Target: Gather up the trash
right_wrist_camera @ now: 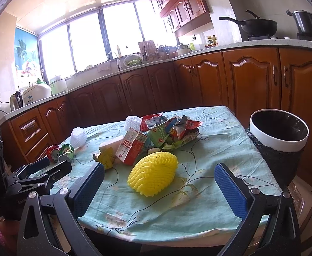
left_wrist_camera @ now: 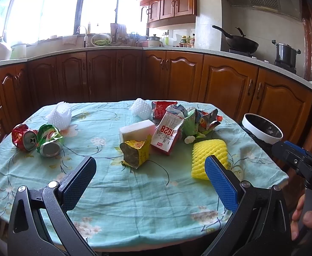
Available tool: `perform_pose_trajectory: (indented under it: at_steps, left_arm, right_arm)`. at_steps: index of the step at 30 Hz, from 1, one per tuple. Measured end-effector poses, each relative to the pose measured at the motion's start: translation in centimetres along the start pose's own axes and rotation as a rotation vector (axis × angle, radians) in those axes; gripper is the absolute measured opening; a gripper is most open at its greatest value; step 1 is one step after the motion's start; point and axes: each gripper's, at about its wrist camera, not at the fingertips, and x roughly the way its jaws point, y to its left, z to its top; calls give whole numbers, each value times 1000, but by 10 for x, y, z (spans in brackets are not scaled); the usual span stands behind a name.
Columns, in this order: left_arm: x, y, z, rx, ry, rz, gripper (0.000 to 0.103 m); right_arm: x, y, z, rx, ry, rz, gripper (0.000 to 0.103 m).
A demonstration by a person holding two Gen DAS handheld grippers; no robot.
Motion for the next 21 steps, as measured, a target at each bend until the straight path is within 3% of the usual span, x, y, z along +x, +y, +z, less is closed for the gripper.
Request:
perform_pose_trajectory:
  at_steps: [17, 21]
  left_arm:
    - [21, 8, -1, -17, 53, -3, 103]
    - [38, 15, 2, -29, 88, -5, 103]
  right_arm:
    - [20, -4, 0, 26, 59, 60, 102]
    - [31, -7, 0, 34, 90, 78, 96]
